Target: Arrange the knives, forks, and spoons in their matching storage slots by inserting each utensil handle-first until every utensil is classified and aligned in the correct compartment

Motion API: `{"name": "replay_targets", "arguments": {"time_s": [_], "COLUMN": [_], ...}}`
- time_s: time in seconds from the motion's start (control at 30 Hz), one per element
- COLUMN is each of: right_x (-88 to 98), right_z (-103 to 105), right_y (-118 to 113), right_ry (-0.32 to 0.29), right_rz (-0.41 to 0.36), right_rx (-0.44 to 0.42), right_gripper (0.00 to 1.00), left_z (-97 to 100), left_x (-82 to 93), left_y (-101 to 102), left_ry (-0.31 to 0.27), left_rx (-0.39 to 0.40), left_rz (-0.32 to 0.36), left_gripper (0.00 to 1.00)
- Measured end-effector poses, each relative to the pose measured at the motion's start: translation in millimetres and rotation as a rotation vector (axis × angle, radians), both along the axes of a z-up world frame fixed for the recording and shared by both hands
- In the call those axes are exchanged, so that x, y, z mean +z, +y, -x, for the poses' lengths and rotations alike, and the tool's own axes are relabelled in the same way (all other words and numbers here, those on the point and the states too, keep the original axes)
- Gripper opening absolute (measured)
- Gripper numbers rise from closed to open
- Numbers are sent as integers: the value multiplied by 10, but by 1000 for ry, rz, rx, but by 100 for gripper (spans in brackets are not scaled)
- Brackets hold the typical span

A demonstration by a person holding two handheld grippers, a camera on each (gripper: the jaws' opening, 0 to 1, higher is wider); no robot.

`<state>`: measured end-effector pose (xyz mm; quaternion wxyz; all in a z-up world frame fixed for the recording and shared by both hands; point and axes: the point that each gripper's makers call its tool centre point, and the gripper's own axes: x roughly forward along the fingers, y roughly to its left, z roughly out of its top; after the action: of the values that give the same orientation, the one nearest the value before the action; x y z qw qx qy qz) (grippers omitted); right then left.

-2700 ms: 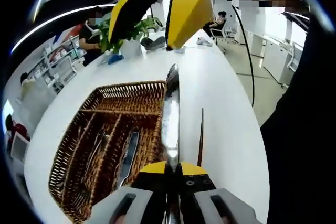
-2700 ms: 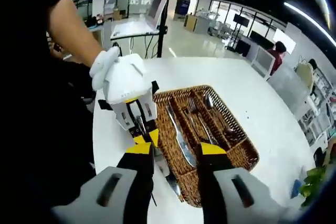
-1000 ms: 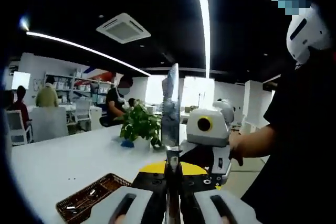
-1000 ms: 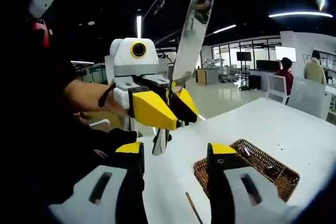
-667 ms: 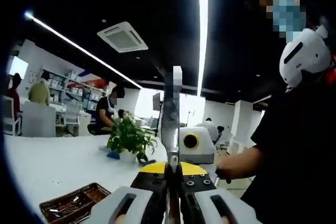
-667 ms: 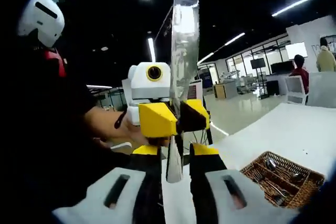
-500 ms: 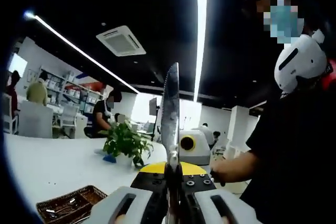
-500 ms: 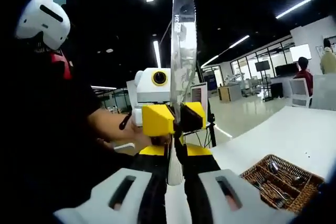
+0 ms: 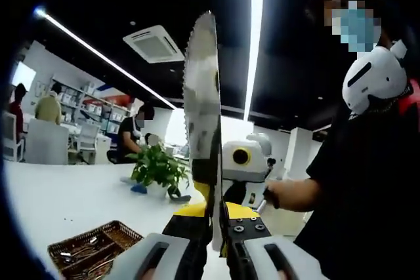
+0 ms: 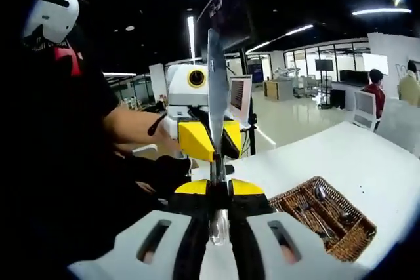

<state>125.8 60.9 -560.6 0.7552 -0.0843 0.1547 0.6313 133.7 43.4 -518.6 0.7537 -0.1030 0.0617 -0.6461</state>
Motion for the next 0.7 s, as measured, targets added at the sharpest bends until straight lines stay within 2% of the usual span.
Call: {"name": "replay_targets", "arguments": {"time_s": [0.1, 0.27, 0.43, 0.47, 0.5, 0.7], "right_x": [-25, -56, -71, -77, -95, -120], "right_z": [-4, -16, -40, -41, -71, -124], "right_y": [-33, -55, -104, -116, -134, -137], "right_ry": [-47, -72, -95, -102, -135, -165], "right_rz": [63, 115, 143, 153, 183, 224], "right_rx": [-12, -18, -29, -33, -38, -43], "right_gripper": [7, 6, 6, 6, 6, 6], "left_z": [-11, -37, -66, -68, -89, -144], "left_x": [-49, -89, -42, -37, -43, -12], "left_y": [12, 49, 101, 107, 126, 163], "left_ry": [4, 10, 10, 12, 22, 14], "left_rx": [4, 18, 34, 35, 46, 79], "left_rz": [-24, -51, -55, -56, -66, -66], "left_gripper": [7, 9, 15, 15, 15, 17]}}
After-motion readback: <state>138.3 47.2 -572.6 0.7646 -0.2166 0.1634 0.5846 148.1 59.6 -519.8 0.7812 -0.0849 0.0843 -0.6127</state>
